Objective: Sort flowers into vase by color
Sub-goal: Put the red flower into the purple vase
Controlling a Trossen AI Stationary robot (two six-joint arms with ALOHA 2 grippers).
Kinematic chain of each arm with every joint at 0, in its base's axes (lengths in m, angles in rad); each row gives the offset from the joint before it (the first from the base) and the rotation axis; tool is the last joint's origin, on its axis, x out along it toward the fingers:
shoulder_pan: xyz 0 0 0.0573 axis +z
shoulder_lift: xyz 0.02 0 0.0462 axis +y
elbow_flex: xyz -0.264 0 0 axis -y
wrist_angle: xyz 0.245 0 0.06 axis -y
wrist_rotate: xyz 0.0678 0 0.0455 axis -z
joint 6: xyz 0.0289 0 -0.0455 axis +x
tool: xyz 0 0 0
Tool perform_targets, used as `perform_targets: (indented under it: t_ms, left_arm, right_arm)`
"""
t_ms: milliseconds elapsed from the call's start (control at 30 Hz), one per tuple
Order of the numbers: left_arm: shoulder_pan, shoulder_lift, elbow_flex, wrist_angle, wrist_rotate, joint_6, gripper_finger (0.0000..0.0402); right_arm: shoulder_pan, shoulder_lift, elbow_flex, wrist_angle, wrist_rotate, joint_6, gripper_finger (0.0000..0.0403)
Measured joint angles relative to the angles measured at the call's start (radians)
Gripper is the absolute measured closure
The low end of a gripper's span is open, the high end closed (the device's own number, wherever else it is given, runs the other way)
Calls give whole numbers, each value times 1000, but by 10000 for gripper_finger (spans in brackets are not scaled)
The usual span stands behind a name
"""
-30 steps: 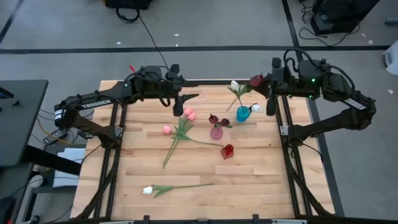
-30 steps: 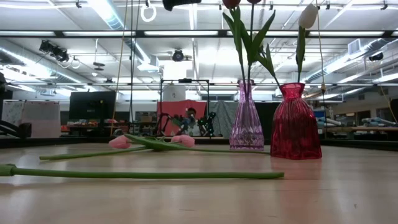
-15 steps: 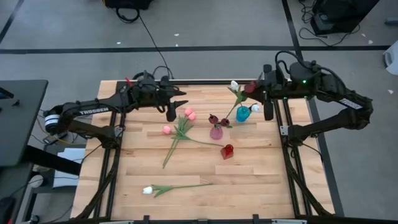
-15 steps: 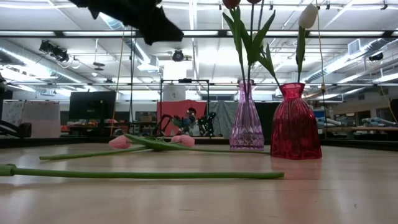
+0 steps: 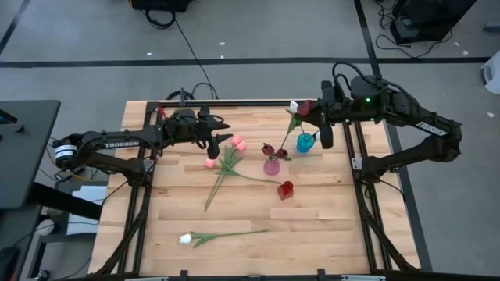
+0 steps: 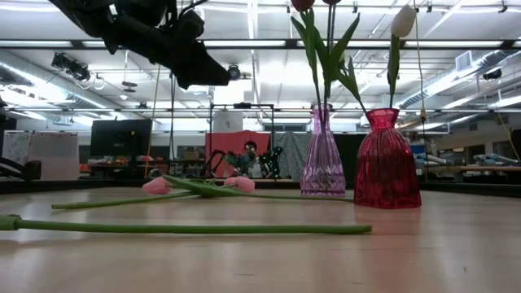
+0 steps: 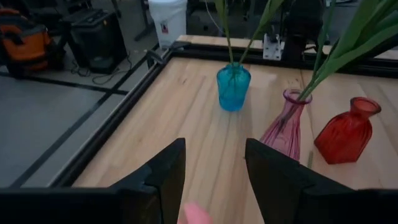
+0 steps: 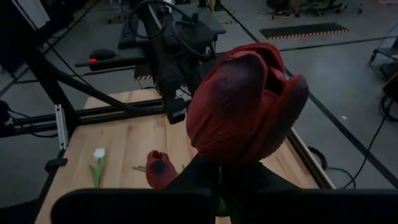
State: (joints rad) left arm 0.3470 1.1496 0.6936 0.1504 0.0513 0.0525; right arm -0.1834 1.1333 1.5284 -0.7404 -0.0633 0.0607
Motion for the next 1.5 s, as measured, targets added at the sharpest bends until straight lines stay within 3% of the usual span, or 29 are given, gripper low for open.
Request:
perform_targets:
  t_ms: [433,733,1500]
  left_arm:
    - [0,0,-12,3,0,-6,230]
    - [0,0,-12,12,0,-6,230]
    - [0,1,-11,43,-78,-5,230]
  right_arm:
    - [-36,49,-52,-13,-12,-12,380]
    - [-64,37,0,-20,-11,-16,380]
    - [-88,39,11,-31,-116,15,380]
